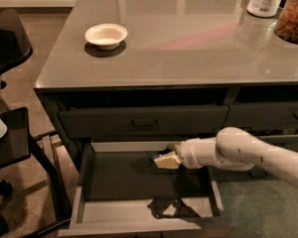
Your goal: Place rxbar blueberry into middle drawer
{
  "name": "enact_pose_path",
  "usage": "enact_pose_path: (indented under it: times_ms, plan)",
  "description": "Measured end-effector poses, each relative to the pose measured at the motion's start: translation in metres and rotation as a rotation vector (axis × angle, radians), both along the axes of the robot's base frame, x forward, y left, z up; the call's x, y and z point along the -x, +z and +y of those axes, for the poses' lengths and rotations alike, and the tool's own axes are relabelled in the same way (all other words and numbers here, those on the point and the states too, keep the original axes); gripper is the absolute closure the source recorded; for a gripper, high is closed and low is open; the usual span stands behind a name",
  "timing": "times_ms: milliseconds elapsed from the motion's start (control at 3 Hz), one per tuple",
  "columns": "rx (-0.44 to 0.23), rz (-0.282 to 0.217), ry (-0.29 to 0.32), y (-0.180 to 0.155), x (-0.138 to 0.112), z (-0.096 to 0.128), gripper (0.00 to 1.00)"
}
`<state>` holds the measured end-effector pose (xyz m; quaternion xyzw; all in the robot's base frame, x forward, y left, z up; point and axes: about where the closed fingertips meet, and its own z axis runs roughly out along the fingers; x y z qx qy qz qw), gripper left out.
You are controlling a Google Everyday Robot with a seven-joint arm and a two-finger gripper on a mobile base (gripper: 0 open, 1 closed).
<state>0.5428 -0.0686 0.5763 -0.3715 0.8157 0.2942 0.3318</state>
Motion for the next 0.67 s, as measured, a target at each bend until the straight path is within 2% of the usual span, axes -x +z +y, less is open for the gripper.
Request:
enact_pose_path:
  times_ms: [333, 667]
  plan:
    - [-0.039, 0.037, -0.012, -0.058, 0.002, -0.001, 1.00]
    - [-0.066, 0.039, -0.031, -0.110, 0.002, 0.003, 1.00]
